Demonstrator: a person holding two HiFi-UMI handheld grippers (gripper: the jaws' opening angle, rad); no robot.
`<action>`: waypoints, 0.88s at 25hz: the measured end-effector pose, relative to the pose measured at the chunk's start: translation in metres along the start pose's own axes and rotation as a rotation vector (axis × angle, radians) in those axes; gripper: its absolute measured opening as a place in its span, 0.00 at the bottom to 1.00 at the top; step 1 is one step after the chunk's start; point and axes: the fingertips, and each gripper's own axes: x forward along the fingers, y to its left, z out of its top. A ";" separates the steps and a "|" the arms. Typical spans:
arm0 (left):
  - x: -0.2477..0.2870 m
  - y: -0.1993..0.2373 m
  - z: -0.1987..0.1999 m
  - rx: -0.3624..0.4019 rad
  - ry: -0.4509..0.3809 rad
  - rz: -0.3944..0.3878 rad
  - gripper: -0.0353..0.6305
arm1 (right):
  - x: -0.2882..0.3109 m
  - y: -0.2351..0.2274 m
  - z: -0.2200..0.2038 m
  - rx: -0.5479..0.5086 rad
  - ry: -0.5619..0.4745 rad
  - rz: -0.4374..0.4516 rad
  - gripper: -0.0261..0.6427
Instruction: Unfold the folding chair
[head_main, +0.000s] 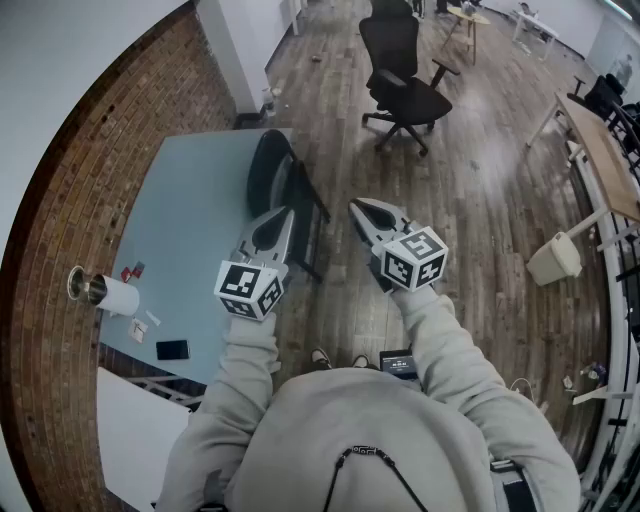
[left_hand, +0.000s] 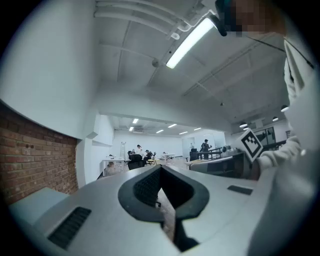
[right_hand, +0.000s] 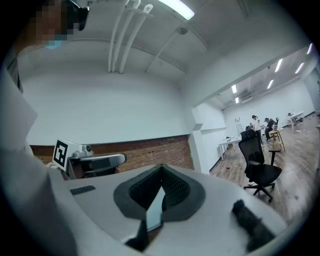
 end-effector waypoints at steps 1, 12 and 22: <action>0.004 0.001 -0.001 0.010 0.002 -0.001 0.06 | 0.002 -0.006 0.003 -0.008 -0.007 0.000 0.05; 0.051 0.084 -0.010 0.001 -0.050 0.002 0.06 | 0.072 -0.066 0.012 -0.032 -0.022 -0.047 0.05; 0.173 0.246 0.013 0.062 -0.050 -0.040 0.06 | 0.245 -0.164 0.082 -0.059 -0.061 -0.140 0.05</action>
